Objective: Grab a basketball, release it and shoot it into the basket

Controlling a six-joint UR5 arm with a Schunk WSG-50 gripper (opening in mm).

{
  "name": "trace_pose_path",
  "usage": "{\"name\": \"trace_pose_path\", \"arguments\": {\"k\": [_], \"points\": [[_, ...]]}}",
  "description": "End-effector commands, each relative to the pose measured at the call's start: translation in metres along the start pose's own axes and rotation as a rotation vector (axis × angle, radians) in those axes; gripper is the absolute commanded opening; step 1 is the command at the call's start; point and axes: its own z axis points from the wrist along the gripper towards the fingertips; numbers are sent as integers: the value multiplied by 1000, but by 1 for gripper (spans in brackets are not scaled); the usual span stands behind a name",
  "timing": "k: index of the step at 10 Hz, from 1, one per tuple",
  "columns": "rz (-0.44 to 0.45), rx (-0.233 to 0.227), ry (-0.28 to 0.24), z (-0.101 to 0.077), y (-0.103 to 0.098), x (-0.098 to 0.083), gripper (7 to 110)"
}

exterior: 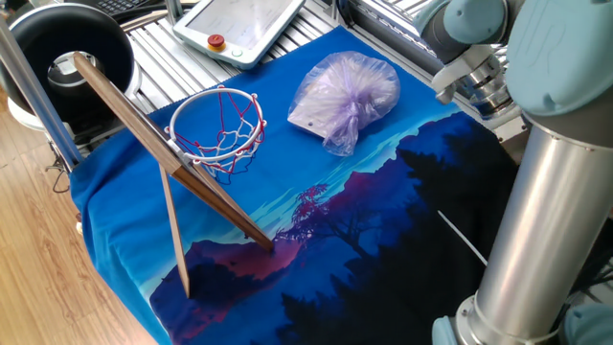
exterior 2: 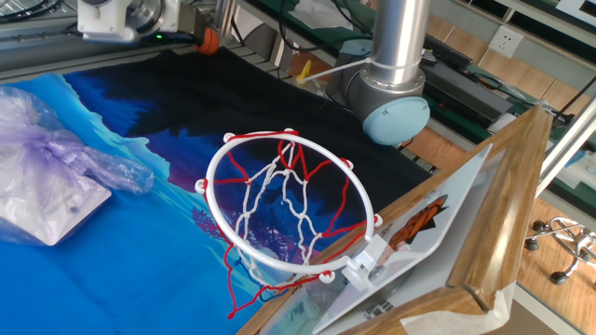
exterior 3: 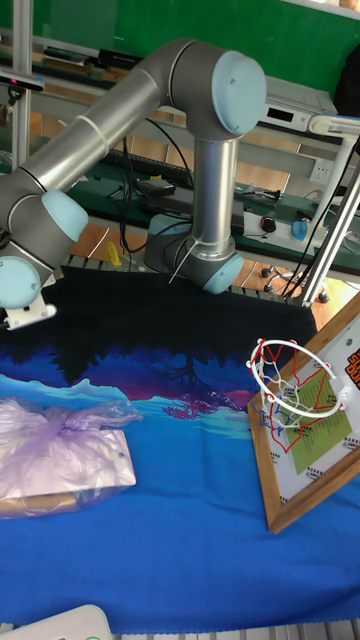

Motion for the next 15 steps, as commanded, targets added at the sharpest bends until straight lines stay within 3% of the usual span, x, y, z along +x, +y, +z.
{"name": "trace_pose_path", "arguments": {"k": [1, 4, 5, 7, 8, 9, 11, 14, 15], "points": [[10, -29, 23, 11, 14, 26, 66], [45, -37, 55, 27, 47, 80, 66], [53, -45, 31, 37, 59, 91, 66], [61, -9, -68, 58, 65, 96, 66], [49, -8, -80, 56, 67, 101, 66], [59, 33, -119, 53, 56, 95, 66], [17, 43, -276, 40, 45, 62, 66], [6, 41, -391, 26, 47, 30, 66], [4, 49, -454, 20, 45, 16, 66]]}}
